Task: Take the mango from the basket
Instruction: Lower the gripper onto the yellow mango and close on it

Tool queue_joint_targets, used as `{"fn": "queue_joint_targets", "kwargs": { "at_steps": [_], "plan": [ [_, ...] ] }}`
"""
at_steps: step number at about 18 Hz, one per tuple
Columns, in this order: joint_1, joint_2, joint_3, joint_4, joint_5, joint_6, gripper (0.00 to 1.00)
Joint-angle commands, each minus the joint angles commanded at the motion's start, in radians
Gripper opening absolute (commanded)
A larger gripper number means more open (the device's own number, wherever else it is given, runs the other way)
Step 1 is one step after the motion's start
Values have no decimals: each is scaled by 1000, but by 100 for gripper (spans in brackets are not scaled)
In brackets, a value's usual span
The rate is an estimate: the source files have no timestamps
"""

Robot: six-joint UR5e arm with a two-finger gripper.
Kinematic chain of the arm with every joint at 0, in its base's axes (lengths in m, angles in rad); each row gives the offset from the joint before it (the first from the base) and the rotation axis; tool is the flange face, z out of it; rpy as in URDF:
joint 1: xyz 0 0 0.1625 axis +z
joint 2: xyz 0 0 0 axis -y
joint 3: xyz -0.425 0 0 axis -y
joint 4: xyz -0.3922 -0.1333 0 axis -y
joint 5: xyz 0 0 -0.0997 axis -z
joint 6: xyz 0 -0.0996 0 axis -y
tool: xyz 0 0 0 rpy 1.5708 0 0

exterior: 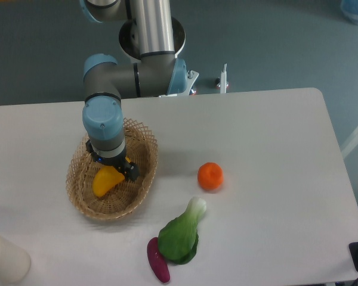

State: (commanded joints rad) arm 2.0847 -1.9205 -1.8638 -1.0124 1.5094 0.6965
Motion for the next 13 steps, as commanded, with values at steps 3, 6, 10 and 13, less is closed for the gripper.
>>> {"fn": "queue_joint_targets", "kwargs": {
  "at_steps": [3, 6, 10, 13],
  "plan": [
    [-2, -3, 0, 0, 2, 0, 100],
    [-2, -15, 0, 0, 2, 0, 100],
    [-5, -26, 2, 2, 8, 2, 80],
    [-8, -26, 3, 0, 9, 0, 53]
  ]
}}
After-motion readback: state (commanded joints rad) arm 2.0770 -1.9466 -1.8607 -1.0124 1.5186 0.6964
